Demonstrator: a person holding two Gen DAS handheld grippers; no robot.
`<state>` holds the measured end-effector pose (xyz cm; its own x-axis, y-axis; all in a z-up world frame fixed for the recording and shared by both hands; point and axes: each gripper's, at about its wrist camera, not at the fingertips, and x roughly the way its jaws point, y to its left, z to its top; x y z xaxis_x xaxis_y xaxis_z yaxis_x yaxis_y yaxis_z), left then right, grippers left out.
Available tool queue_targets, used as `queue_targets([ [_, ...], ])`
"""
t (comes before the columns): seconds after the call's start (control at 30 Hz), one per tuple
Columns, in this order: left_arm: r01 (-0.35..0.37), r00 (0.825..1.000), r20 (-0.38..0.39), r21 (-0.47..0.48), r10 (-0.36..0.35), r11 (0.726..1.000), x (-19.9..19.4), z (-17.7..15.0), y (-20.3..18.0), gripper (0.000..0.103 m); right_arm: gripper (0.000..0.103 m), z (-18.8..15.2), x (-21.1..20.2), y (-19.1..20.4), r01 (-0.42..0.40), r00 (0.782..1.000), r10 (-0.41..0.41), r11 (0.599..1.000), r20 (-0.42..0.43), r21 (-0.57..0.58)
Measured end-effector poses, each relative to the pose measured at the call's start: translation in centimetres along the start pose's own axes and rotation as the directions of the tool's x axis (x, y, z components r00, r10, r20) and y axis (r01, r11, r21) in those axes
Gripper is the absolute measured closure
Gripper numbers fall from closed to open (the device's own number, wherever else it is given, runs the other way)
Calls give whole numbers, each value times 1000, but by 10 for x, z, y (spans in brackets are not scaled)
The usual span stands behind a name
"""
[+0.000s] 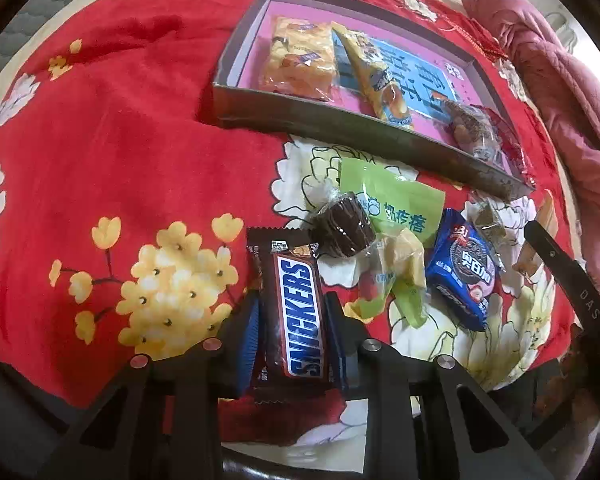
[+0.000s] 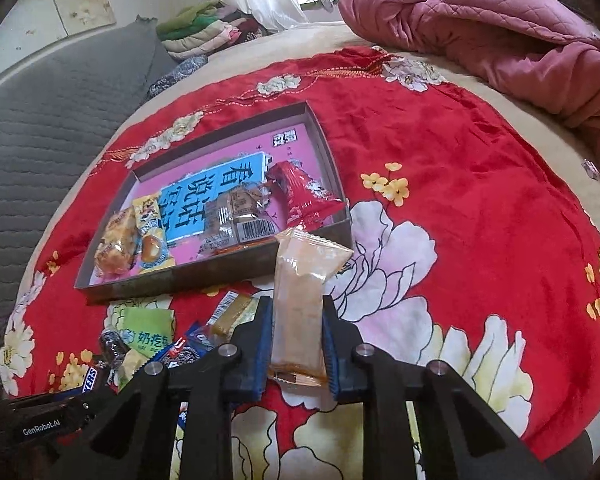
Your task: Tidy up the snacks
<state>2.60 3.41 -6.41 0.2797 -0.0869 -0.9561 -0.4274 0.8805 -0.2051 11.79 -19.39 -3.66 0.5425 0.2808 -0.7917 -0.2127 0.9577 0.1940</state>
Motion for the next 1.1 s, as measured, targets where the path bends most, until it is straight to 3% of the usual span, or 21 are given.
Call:
queue_targets([
  [0.33,26,999,30,-7,-26,1000,-23,-1,7,73,80,1,-17,8,-51,997,53,998,60,-34],
  [0.77,23,988,154,-7,-22,1000,-63,18,13,73,80,4,-31,27,-116,982,132,986,133,-120],
  [1.1,18,980,196,23,-23,1000,-67,33,-3,73,80,9,-32,41,-132,973,162,976,167,-173],
])
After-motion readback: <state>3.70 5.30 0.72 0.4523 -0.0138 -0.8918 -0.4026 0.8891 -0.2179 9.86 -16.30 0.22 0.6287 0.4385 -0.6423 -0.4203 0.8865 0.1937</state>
